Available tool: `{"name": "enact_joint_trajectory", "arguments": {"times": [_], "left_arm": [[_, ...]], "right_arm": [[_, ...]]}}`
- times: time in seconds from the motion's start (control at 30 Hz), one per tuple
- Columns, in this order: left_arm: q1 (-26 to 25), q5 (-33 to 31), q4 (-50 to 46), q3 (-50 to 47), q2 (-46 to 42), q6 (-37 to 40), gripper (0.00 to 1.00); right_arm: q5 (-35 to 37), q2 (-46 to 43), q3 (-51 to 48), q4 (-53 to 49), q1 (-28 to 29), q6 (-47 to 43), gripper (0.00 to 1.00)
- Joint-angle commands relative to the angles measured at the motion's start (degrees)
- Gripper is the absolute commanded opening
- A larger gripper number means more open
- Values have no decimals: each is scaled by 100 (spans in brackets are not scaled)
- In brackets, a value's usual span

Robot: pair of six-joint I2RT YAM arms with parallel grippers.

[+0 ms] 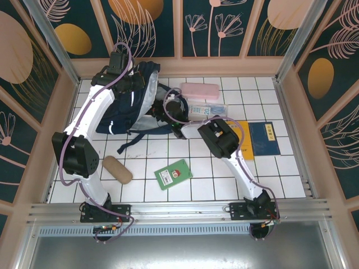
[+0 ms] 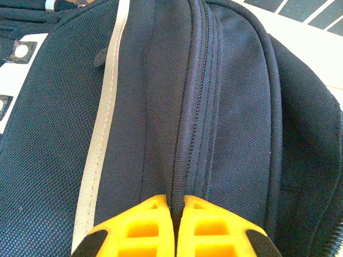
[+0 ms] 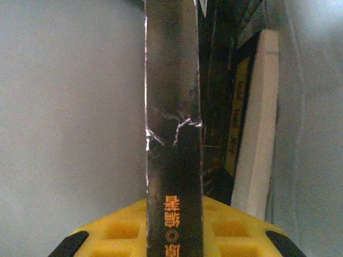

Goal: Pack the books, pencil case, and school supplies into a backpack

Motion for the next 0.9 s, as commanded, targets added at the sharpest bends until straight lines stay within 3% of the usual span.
{"name": "enact_joint_trajectory", "arguments": {"times": [0.0,0.3,0.5,0.67,0.77,0.87], "left_arm": [[10,247,671,313,-291,-112,0],[52,215,623,335,-360,-122,0],[52,245,634,333,-310,-178,0],[54,249,625,348,-290,-160,0],[58,236,625,365,-283,-130,0],[65,224,618,379,-268,-104,0]], "right_arm": [[182,64,624,684,50,166,0],[330,20,694,673,18,152,0],[437,439,1621,-723,197,-143,0],[443,468,1952,-2261,256,-570,17],[413,312,2061,-3210,230,-1034,35],[358,143,2054,-3777,193,-1389,43]]}}
